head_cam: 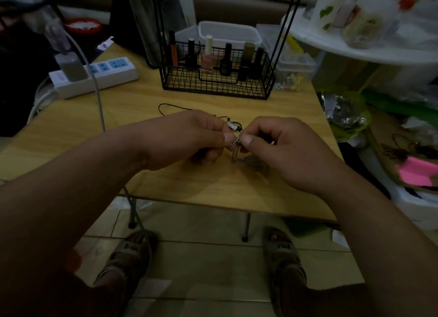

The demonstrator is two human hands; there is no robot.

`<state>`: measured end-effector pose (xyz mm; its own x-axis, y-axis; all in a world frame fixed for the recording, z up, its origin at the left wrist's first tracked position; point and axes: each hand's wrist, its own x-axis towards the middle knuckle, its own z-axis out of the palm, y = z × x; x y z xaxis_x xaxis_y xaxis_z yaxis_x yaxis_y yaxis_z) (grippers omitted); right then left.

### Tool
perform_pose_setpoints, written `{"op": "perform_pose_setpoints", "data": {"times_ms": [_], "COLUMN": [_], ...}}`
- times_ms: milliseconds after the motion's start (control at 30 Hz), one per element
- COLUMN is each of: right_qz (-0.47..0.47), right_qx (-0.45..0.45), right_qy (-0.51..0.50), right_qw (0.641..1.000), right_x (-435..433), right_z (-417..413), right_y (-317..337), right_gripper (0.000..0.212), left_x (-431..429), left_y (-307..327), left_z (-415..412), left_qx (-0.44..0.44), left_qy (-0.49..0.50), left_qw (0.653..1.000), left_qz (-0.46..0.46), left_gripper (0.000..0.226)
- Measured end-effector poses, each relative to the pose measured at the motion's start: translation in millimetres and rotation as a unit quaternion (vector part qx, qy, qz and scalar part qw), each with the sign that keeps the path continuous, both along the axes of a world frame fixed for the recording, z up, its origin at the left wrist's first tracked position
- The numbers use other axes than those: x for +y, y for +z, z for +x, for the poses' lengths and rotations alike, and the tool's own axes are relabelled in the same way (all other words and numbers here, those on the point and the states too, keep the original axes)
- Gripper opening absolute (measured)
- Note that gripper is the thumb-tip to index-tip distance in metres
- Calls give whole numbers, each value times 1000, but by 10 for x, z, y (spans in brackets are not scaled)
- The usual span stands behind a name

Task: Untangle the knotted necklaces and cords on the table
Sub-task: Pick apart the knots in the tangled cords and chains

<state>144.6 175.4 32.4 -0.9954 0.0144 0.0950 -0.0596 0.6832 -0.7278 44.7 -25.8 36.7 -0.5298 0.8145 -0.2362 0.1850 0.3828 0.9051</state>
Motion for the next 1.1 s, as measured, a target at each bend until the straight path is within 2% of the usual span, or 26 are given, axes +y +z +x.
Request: {"op": "perform_pose_setpoints", "data": {"times_ms": [267,533,733,1100], "right_qz": [-9,-12,-34,77], "right_qx": [26,39,42,86], "right_qy": [2,-20,-14,-20], "right_qw": [1000,999,998,993], "right_x": [-31,-51,-51,-84], "right_z": [-22,-38,-39,-27], "right_y": [-26,-29,-12,-46], "right_gripper": [14,14,13,9], "left_x": [-19,-1,-32,0], "left_y": [-2,-14,4,-64], "left_z": [-17,21,10,25], "left_qx": [10,86,67,97], "left_qy": [10,37,26,35], "left_qw": [1000,995,997,995], "left_qz": [-1,22,10,0], "left_gripper": [25,15,19,10]}}
